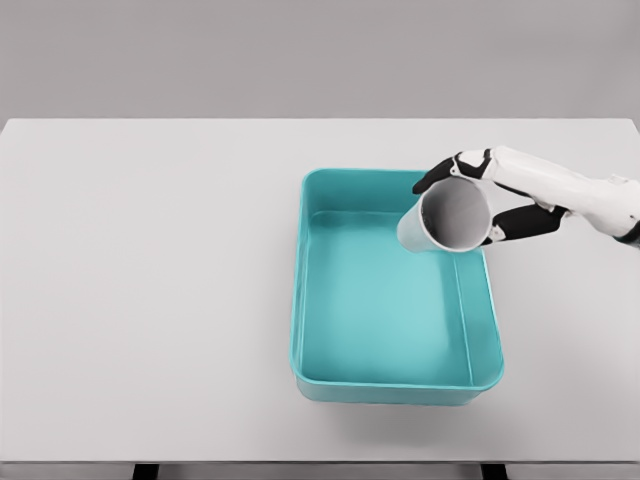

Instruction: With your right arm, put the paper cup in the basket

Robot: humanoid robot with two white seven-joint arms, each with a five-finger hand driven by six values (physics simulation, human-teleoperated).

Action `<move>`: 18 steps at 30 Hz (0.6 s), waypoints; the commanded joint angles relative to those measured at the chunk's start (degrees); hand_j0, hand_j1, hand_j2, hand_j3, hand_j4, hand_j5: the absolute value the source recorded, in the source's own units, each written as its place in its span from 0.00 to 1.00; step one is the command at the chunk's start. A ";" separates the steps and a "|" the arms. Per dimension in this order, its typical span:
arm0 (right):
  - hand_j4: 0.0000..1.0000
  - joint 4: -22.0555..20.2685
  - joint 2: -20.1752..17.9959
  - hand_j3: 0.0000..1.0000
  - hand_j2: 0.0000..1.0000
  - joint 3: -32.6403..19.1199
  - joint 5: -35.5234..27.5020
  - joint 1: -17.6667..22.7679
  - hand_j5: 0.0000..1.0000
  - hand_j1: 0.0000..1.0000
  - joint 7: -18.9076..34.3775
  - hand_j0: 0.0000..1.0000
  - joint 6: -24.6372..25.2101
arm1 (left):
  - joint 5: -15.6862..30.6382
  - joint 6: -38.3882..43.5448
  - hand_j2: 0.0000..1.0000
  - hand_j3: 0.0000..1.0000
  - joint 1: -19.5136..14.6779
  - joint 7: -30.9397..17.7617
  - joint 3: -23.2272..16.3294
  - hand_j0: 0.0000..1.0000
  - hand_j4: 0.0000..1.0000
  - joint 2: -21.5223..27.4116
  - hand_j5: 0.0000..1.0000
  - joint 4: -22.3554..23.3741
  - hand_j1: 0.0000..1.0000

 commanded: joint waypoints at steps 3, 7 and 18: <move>0.64 0.47 3.38 0.64 0.64 0.80 3.44 -0.18 0.64 0.64 -0.02 0.64 0.83 | 0.00 0.00 1.00 1.00 0.00 0.01 -0.05 1.00 1.00 0.00 1.00 0.00 1.00; 0.64 0.30 4.88 0.64 0.64 1.07 9.06 -0.27 0.64 0.64 -0.02 0.64 2.68 | 0.00 0.00 1.00 1.00 0.00 0.01 -0.05 1.00 1.00 0.00 1.00 0.00 1.00; 0.61 -3.74 7.16 0.61 0.61 4.49 31.65 -1.67 0.61 0.61 -0.02 0.61 8.83 | 0.00 0.00 1.00 1.00 0.00 0.01 0.03 1.00 1.00 0.00 1.00 0.00 1.00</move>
